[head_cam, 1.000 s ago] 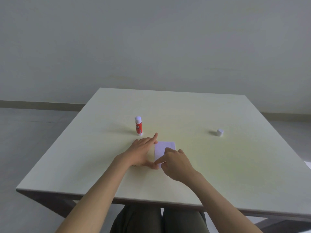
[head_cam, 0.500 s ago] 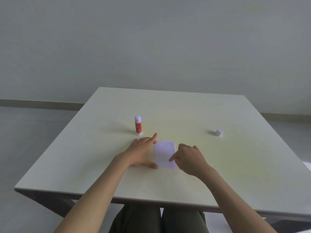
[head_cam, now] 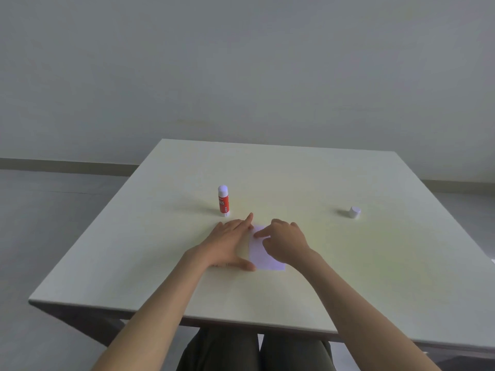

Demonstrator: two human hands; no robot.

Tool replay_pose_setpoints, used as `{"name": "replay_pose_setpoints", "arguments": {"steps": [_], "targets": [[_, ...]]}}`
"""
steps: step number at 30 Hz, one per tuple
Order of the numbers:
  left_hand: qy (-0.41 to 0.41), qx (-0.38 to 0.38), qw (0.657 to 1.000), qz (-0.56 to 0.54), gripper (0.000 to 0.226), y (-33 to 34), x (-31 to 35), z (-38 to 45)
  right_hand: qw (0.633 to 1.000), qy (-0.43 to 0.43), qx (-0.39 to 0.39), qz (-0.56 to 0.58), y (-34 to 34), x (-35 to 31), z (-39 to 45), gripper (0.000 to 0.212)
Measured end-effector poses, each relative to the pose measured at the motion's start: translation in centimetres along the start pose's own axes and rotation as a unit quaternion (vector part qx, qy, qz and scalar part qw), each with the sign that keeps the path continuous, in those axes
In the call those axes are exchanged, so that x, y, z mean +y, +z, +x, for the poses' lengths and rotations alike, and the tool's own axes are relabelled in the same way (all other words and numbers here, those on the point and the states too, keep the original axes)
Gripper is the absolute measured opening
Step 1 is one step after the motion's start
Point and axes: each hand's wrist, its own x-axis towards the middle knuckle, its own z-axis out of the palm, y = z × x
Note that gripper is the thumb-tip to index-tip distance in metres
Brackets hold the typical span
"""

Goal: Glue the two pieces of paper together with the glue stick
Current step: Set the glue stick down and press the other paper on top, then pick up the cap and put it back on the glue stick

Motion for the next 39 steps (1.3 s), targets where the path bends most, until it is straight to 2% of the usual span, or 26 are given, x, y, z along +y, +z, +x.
{"name": "replay_pose_setpoints", "arguments": {"steps": [11, 17, 22, 29, 33, 36, 39], "targets": [[-0.011, -0.001, 0.998, -0.067, 0.124, 0.0, 0.4, -0.5, 0.998, -0.059, 0.035, 0.002, 1.5, -1.3, -5.3, 0.046], [-0.02, 0.002, 0.993, -0.116, 0.115, -0.3, 0.5, -0.7, 0.999, -0.034, 0.035, 0.007, 1.6, -1.5, -5.6, 0.036], [-0.031, -0.001, 0.983, -0.183, 0.115, -0.7, 0.6, -1.3, 0.998, -0.027, 0.06, 0.017, 2.0, -1.6, -5.5, 0.039], [-0.034, -0.002, 0.981, -0.194, 0.116, -1.0, 0.5, -1.5, 0.996, -0.032, 0.083, 0.017, 2.5, -1.2, -5.2, 0.038], [-0.034, 0.005, 0.976, -0.215, 0.115, -1.0, 0.4, -1.4, 0.989, -0.009, 0.131, 0.065, 1.5, -0.2, -4.9, 0.031], [-0.02, 0.027, 0.969, -0.245, 0.109, -1.2, 0.5, -1.7, 0.973, 0.04, 0.2, 0.111, -0.7, 2.3, -3.3, 0.025], [0.002, 0.093, 0.958, -0.271, 0.091, -1.7, 0.6, -1.9, 0.953, 0.118, 0.261, 0.094, -3.5, 6.6, -1.1, 0.032]]}}
